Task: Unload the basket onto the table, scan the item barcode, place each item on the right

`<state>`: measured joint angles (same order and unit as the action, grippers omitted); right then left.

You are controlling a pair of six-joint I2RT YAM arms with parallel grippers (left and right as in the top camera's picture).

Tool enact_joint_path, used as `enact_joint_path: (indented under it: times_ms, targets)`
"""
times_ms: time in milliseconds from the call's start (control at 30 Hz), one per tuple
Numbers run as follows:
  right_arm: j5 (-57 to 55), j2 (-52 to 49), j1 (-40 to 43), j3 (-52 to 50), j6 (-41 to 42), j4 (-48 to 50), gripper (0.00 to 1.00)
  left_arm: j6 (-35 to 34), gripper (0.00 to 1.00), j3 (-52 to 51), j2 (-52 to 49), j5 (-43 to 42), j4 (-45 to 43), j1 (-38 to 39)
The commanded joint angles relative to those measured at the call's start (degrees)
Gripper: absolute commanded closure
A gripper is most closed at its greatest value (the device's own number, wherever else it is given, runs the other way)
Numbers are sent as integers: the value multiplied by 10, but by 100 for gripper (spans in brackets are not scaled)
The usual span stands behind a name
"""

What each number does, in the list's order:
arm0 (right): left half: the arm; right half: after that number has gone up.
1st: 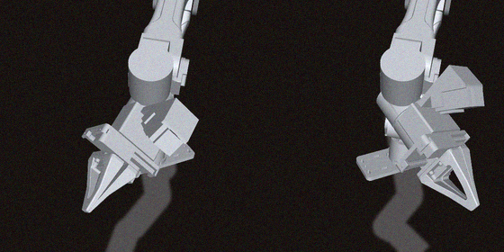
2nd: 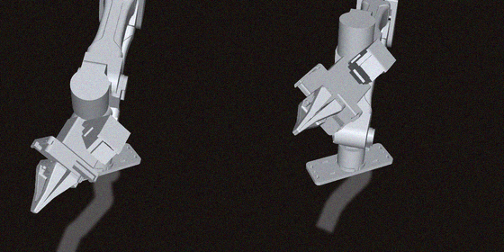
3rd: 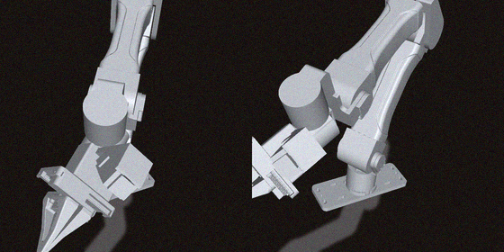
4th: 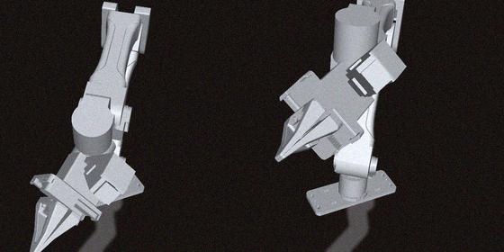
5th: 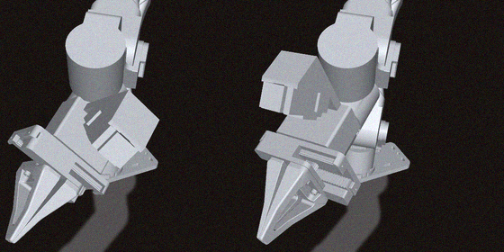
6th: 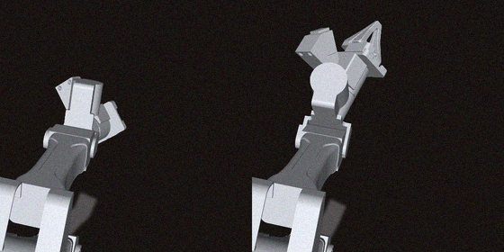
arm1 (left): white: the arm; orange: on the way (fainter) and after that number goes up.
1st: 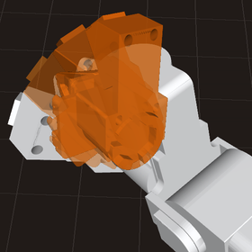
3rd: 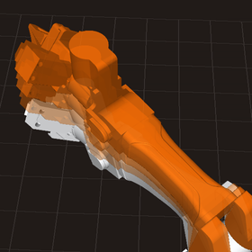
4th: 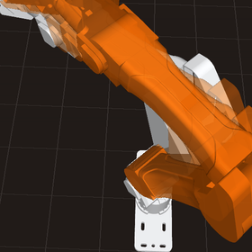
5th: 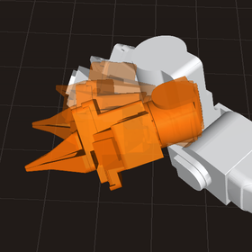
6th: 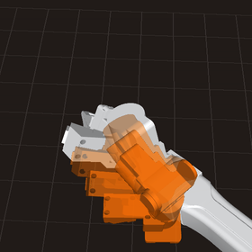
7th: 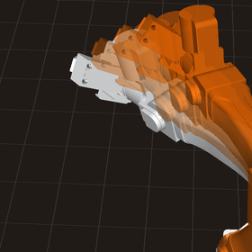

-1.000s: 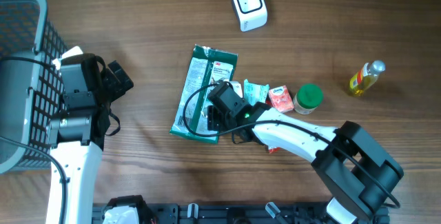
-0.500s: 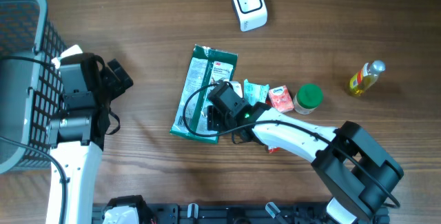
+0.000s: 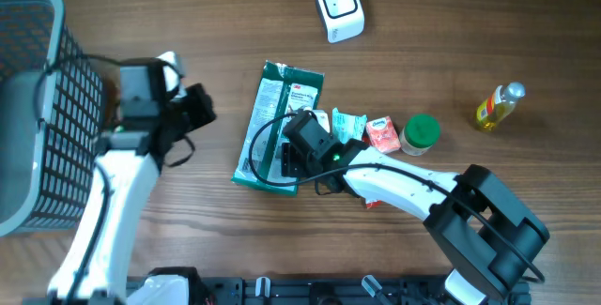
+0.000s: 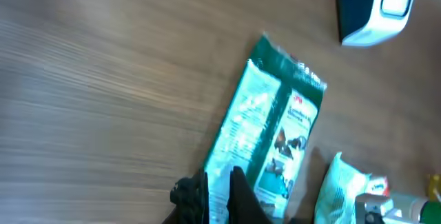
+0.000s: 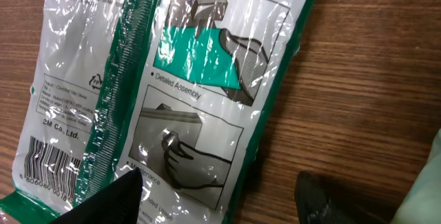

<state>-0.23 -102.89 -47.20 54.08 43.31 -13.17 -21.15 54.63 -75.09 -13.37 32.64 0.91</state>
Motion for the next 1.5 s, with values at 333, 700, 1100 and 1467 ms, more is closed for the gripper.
enact_joint_path:
  times_ms: [333, 700, 1100, 1467]
  targets:
    - [24, -10, -3, -2, -5, 1, 29, -51, 96, 5, -177, 82, -90, 106]
    - [99, -12, 60, -2, -28, 2, 30, -83, 96, 5, -266, 85, -52, 106]
    - [170, -69, 64, -2, -26, 42, 36, -83, 96, 6, -217, 83, -43, 102]
    - [168, -69, 64, -2, -27, 44, 35, -86, 96, -41, -250, 64, -61, 118]
